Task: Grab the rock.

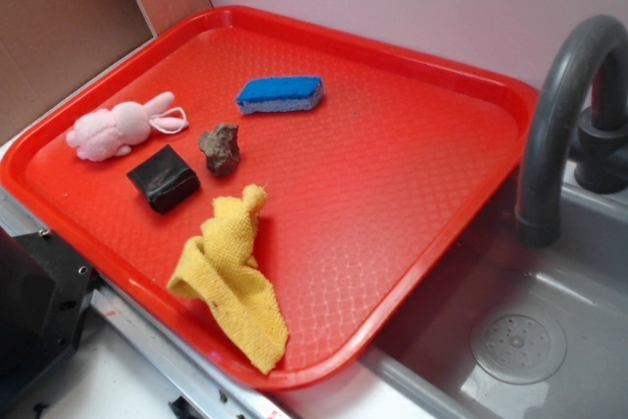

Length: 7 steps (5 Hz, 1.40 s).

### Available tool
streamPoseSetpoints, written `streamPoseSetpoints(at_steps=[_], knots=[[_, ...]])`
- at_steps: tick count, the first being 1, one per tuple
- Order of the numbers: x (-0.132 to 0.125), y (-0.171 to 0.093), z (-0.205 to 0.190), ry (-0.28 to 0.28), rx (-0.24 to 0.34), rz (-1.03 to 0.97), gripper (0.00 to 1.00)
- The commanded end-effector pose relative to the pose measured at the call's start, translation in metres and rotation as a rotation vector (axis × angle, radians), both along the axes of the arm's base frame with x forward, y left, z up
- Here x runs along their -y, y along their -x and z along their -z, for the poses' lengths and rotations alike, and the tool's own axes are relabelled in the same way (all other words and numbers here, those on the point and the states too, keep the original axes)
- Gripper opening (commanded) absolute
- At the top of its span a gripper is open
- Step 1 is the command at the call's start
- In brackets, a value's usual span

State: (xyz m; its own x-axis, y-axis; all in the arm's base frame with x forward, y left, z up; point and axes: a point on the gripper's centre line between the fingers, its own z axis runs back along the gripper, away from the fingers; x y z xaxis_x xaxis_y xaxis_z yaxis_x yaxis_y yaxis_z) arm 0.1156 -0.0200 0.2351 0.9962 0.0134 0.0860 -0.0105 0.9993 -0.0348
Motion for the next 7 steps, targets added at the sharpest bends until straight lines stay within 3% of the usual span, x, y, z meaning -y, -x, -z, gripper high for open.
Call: streamPoseSetpoints(at_steps=[1, 2, 3, 4, 7], knots=[[0.0, 0.0, 0.0, 0.0, 0.0, 0.0, 1.0], [-0.03, -0.016, 0.021, -0.042, 0.034, -0.008, 1.0], [-0.054, -0.032, 0.046, -0.044, 0.096, 0.044, 1.0], [-0.073, -0.047, 0.07, -0.085, 0.103, 0.074, 1.0], [-0.092, -0.064, 0.124, -0.23, 0.015, 0.075, 1.0]])
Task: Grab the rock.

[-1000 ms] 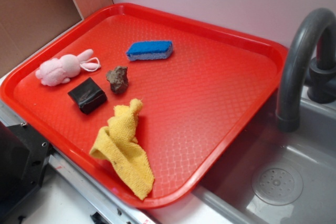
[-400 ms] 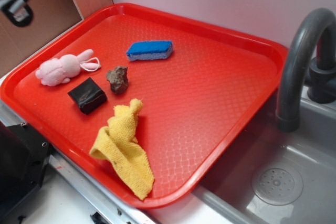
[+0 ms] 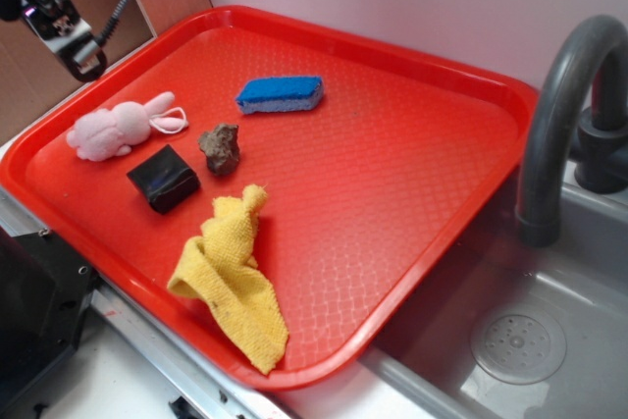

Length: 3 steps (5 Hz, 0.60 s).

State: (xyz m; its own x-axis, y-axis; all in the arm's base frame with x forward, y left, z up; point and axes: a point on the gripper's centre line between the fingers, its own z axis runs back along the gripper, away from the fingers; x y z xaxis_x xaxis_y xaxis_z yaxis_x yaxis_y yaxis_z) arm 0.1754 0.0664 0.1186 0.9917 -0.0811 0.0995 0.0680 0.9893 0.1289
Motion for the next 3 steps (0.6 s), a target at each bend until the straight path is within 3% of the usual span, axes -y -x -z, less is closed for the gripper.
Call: streamPoseSetpoints(at_steps=[1, 3], knots=[[-0.019, -0.006, 0.033, -0.118, -0.032, -0.018, 1.0], [-0.032, -0.004, 0.066, -0.082, -0.063, -0.017, 1.0]])
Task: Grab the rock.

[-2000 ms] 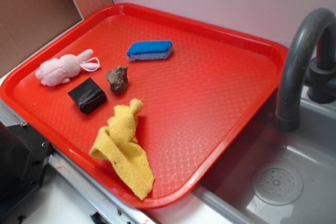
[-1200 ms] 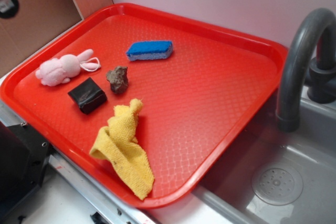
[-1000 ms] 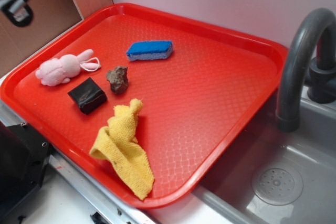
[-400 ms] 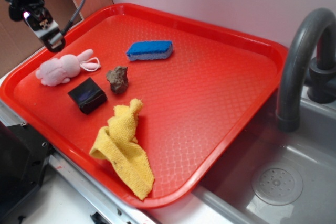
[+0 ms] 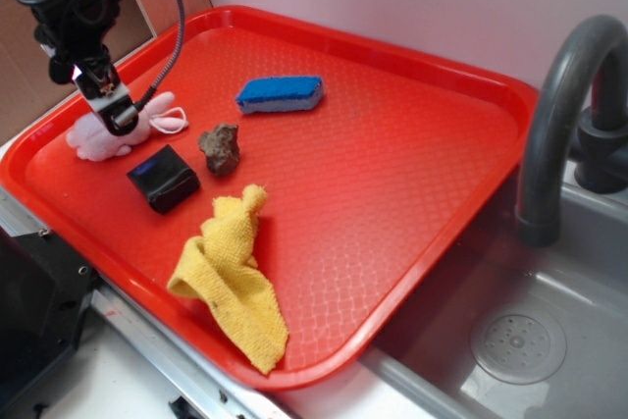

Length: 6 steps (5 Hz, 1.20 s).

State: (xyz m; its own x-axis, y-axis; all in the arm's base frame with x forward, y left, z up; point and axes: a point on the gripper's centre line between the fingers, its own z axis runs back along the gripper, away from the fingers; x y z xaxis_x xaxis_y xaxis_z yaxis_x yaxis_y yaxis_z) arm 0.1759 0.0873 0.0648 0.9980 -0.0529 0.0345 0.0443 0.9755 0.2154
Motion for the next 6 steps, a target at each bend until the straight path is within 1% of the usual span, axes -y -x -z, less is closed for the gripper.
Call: streamPoseSetpoints(at_steps=[1, 2, 3, 4, 5, 6], knots=[[-0.012, -0.004, 0.033, 0.02, -0.045, 0.026, 1.0], [-0.006, -0.005, 0.051, 0.019, -0.066, 0.071, 1.0], [-0.008, -0.004, 0.062, 0.026, -0.094, 0.065, 0.99], [-0.008, -0.003, 0.063, 0.046, -0.104, 0.084, 0.0], [-0.007, -0.007, 0.055, 0.024, -0.1, 0.044, 0.0], [0.008, -0.014, 0.02, -0.075, -0.034, -0.05, 0.0]])
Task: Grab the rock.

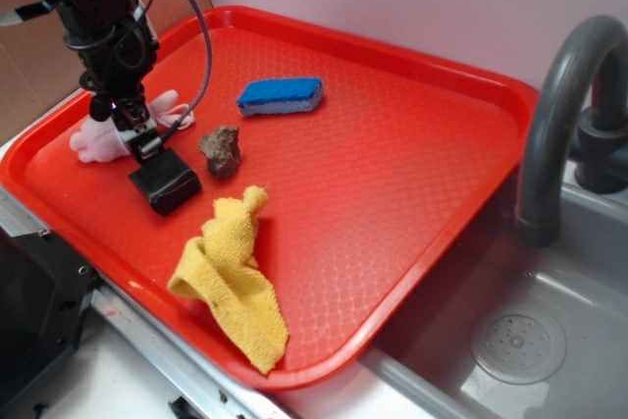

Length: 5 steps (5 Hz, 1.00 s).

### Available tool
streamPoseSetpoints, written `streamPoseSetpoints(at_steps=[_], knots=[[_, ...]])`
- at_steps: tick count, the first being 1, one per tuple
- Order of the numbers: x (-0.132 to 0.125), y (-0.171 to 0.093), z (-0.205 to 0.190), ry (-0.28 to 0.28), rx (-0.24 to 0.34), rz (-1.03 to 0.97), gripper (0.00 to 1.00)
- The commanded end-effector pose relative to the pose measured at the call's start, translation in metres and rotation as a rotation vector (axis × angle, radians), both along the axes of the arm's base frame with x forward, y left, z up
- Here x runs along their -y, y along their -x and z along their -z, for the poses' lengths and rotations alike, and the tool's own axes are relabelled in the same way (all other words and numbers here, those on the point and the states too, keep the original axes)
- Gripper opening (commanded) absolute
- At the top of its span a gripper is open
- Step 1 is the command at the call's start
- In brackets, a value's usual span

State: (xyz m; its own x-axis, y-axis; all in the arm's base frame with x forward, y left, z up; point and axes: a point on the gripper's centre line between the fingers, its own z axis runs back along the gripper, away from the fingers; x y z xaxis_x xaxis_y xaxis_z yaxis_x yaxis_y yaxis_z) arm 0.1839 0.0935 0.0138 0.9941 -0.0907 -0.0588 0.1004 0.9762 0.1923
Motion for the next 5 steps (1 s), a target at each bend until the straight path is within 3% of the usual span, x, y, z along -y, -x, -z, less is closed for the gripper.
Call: streamPoseSetpoints(at_steps=[1, 2, 3, 4, 5], knots=[[0.049, -0.019, -0.082, -0.075, 0.104, -0.194, 0.0], [0.067, -0.021, -0.131, -0.016, 0.114, -0.235, 0.0], [0.089, -0.014, -0.179, 0.138, 0.148, -0.252, 0.0], [0.098, -0.006, -0.201, 0.205, 0.183, -0.257, 0.0], [0.099, -0.003, -0.196, 0.27, 0.187, -0.237, 0.0]])
